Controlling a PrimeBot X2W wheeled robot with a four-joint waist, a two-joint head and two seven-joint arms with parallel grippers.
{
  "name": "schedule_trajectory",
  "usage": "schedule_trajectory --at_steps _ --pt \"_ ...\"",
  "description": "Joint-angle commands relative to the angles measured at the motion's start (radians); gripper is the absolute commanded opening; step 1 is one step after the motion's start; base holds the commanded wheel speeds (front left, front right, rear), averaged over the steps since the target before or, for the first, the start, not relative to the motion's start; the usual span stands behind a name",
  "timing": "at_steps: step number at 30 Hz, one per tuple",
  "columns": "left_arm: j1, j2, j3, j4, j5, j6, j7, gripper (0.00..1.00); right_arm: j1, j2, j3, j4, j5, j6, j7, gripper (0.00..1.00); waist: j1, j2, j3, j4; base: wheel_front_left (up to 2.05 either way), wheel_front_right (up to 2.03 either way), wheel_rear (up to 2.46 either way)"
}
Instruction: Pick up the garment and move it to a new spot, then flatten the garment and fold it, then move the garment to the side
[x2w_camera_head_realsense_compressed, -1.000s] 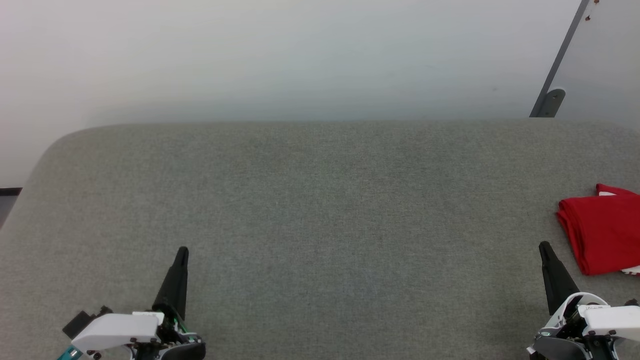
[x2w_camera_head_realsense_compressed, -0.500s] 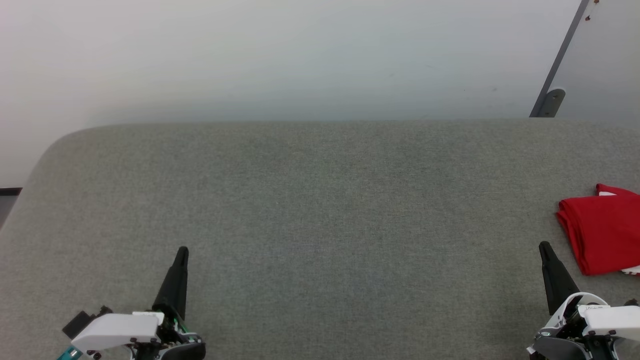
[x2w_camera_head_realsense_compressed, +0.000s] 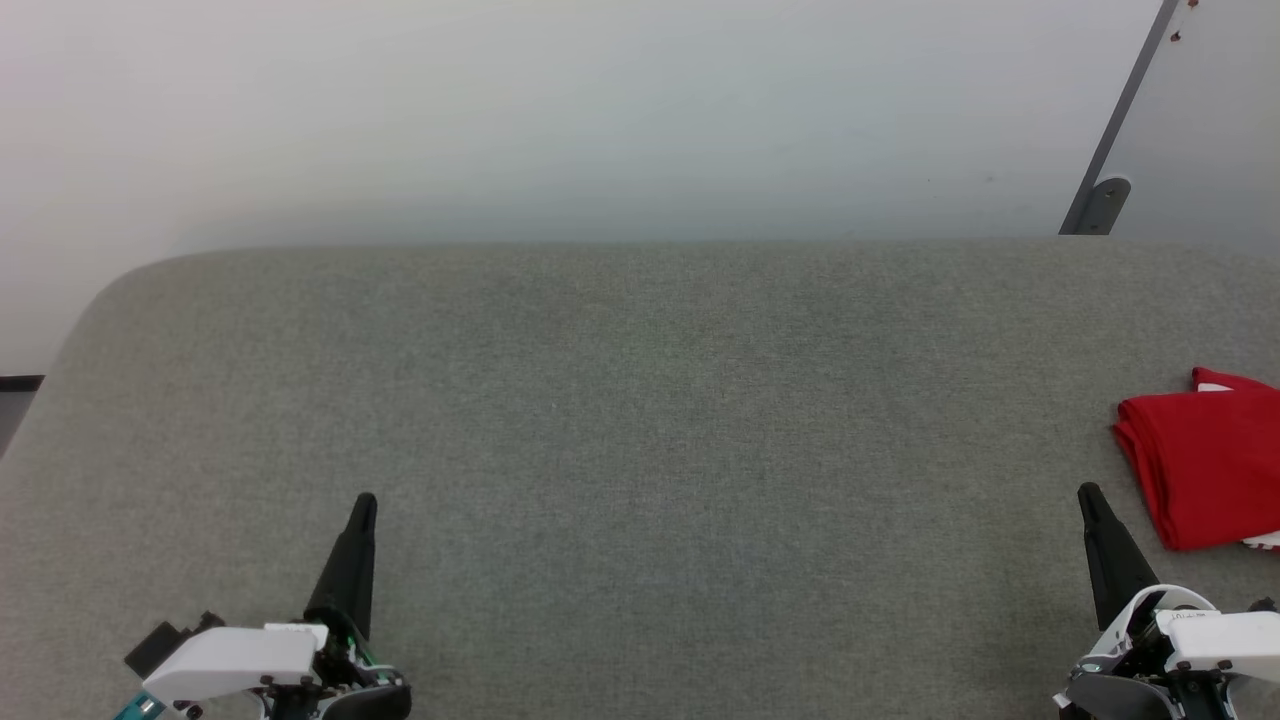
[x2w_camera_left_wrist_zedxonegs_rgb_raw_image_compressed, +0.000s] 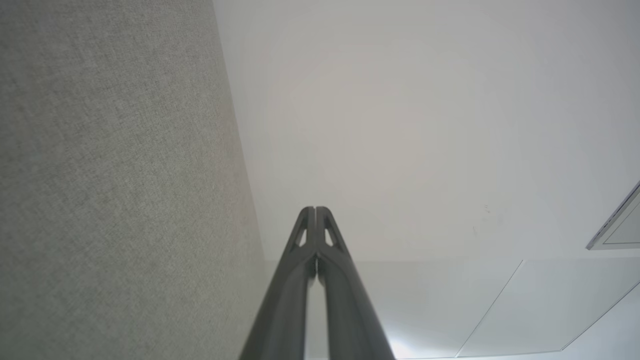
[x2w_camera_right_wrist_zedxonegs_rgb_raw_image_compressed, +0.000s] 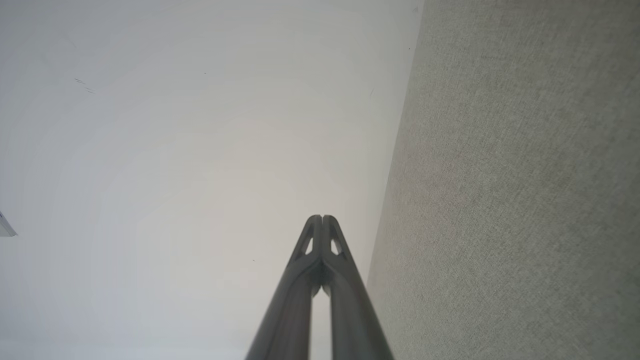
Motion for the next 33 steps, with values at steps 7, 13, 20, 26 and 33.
schedule_trajectory --at_steps 7,13,20,26,33 --pt "-0.010 -0.002 0.003 0.001 0.005 -0.003 0.001 0.00 -0.003 0.004 0.000 0.000 0.003 -0.001 0.003 0.00 0.0000 -0.0001 0.000 0.000 0.00 0.00 0.00" --pt "-0.010 -0.002 0.003 0.001 0.005 -0.003 0.002 0.00 -0.003 0.004 0.000 0.000 0.003 -0.001 0.002 0.00 0.0000 -0.0001 0.000 0.000 0.00 0.00 0.00" --pt "-0.010 -0.003 0.004 0.001 0.005 -0.003 0.002 0.00 -0.003 0.004 0.000 0.000 0.003 -0.001 0.002 0.00 0.0000 -0.0001 0.000 0.000 0.00 0.00 0.00" --pt "-0.010 -0.003 0.004 0.001 0.006 -0.003 0.002 0.00 -0.003 0.004 0.000 0.000 0.003 -0.001 0.002 0.00 0.0000 -0.0001 0.000 0.000 0.00 0.00 0.00" --pt "-0.010 -0.003 0.004 0.001 0.006 -0.003 0.002 0.00 -0.003 0.004 0.000 0.000 0.003 -0.001 0.002 0.00 0.0000 -0.0001 0.000 0.000 0.00 0.00 0.00"
